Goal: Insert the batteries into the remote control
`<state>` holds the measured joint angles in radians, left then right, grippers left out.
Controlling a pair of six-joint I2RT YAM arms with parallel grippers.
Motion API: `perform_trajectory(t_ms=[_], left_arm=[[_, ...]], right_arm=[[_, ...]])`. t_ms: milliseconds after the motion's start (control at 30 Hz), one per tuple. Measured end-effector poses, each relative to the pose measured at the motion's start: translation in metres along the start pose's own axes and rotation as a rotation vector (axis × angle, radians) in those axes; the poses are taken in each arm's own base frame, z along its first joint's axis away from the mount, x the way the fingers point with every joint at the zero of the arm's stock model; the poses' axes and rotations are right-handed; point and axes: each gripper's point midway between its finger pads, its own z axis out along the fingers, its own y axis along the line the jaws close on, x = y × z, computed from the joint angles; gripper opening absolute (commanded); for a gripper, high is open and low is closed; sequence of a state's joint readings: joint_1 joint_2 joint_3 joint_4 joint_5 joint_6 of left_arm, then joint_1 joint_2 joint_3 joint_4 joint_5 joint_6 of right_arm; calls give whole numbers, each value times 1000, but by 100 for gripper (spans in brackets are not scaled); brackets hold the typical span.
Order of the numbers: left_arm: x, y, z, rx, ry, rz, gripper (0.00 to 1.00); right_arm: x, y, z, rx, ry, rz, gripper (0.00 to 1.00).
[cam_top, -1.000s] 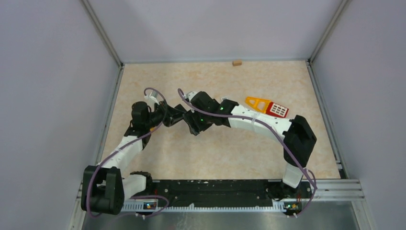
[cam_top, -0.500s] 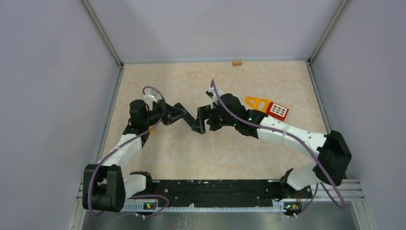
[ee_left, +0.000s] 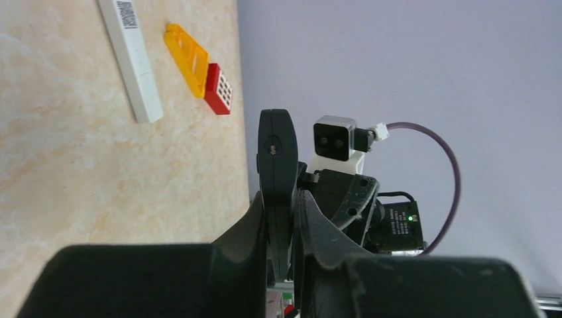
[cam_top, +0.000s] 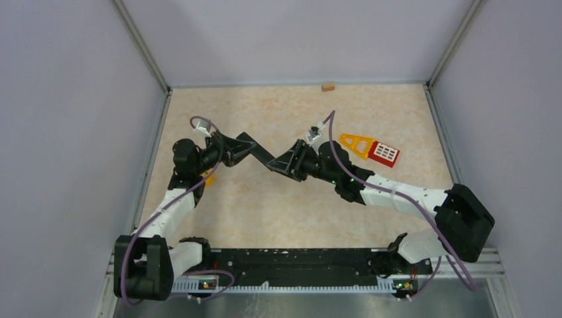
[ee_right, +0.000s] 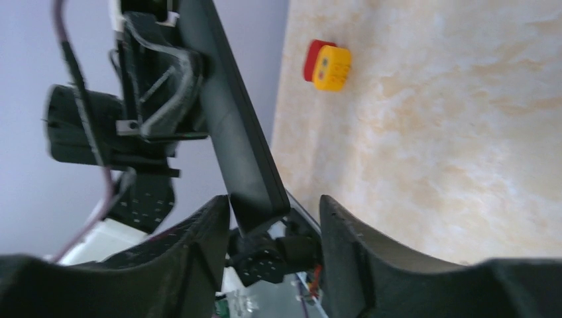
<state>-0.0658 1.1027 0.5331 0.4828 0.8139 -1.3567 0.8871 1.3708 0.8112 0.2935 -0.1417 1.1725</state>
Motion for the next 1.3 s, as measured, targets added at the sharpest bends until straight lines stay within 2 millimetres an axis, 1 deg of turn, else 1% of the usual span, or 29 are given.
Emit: perform_trajectory(t_ms=[33, 133, 300, 367, 433, 600, 733, 800, 967, 1067, 1233, 1300], left_arm=[[0, -3, -1, 11, -3, -6, 0], [0, -13, -4, 44, -17, -17, 0], [-4, -23, -7, 72, -47, -17, 0], [-8, -26, -9, 80, -70, -16, 0], [-11, -28, -10, 87, -101, -13, 0], [-14, -35, -10, 99, -165, 26, 0], [-15, -35, -8, 102, -185, 46, 0], [-14, -35, -7, 101, -182, 69, 0], [-8, -29, -5, 84, -160, 136, 0], [-7, -29, -6, 85, -160, 170, 0], [-6, -34, -8, 102, -164, 225, 0], [-1, -35, -7, 106, -143, 246, 0]], right_arm=[[-2, 6, 1, -23, -9, 18, 42], [-7, 21, 4, -86, -24, 73, 32], [-7, 33, 7, -168, -24, 140, 16], [-8, 38, 9, -200, -21, 149, 13], [-9, 43, 11, -242, -22, 142, 13], [-12, 48, 14, -302, -26, 87, 14], [-16, 46, 14, -326, -20, 36, 23], [-16, 44, 14, -325, -13, 7, 26], [-12, 30, 17, -263, 15, -15, 26], [-10, 28, 19, -236, 35, -8, 27], [-9, 30, 22, -226, 56, -4, 38], [-8, 29, 22, -225, 60, -5, 41]])
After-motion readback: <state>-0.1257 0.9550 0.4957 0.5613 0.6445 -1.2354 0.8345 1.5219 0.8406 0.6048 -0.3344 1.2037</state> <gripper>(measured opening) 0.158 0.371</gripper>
